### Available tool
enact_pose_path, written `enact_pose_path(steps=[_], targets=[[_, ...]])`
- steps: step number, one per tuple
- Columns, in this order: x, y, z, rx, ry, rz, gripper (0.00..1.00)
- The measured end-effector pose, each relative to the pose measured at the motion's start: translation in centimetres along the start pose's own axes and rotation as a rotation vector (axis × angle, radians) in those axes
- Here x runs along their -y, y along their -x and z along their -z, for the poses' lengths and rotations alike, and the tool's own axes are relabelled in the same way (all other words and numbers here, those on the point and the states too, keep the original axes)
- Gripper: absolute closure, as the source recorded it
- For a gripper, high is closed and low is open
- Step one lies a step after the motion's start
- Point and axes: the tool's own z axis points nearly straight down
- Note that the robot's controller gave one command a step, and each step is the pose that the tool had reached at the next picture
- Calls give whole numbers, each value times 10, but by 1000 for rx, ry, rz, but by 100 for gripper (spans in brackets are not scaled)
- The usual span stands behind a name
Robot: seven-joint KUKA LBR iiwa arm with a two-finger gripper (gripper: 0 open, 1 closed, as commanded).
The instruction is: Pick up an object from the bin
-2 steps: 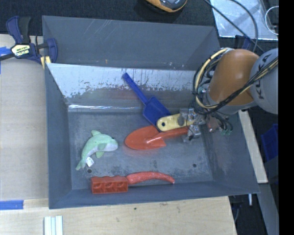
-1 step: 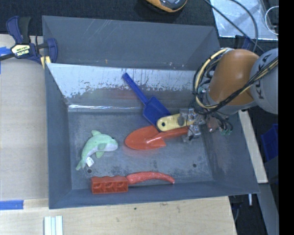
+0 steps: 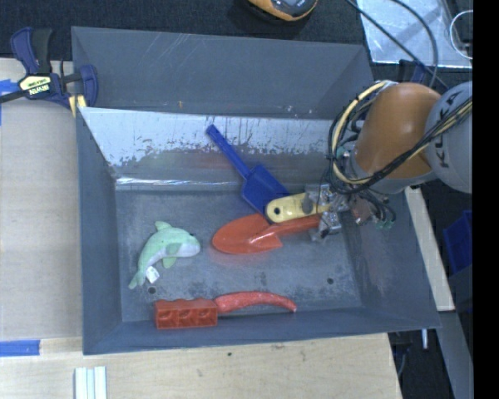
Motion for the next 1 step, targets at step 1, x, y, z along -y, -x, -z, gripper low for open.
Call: enact_pose_path(steps=[1], targets=[[0, -1, 12, -4, 1, 0, 100]])
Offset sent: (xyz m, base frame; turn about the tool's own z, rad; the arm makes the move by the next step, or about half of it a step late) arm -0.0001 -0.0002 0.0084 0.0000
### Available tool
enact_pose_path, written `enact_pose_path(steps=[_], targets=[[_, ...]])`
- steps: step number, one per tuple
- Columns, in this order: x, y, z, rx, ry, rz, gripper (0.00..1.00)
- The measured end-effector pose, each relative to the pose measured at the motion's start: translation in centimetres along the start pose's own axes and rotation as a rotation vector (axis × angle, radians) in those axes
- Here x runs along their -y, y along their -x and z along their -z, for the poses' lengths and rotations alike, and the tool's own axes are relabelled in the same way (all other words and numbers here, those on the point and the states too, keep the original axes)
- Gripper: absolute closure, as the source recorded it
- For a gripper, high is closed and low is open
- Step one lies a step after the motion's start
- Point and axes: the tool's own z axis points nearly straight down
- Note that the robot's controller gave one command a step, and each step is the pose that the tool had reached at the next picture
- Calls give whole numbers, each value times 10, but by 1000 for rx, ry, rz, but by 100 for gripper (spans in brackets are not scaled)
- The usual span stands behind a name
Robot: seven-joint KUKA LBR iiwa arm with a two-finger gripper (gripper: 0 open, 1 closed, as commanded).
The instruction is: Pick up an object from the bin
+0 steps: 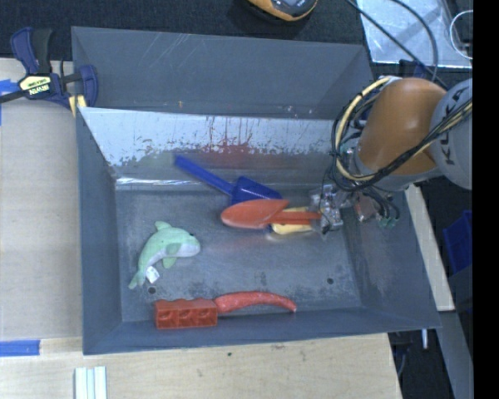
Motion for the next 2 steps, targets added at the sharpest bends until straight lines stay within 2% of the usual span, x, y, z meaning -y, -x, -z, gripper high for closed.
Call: enact_pose_path(steps=[2], targets=[[0, 2, 29, 5, -1, 0, 100]])
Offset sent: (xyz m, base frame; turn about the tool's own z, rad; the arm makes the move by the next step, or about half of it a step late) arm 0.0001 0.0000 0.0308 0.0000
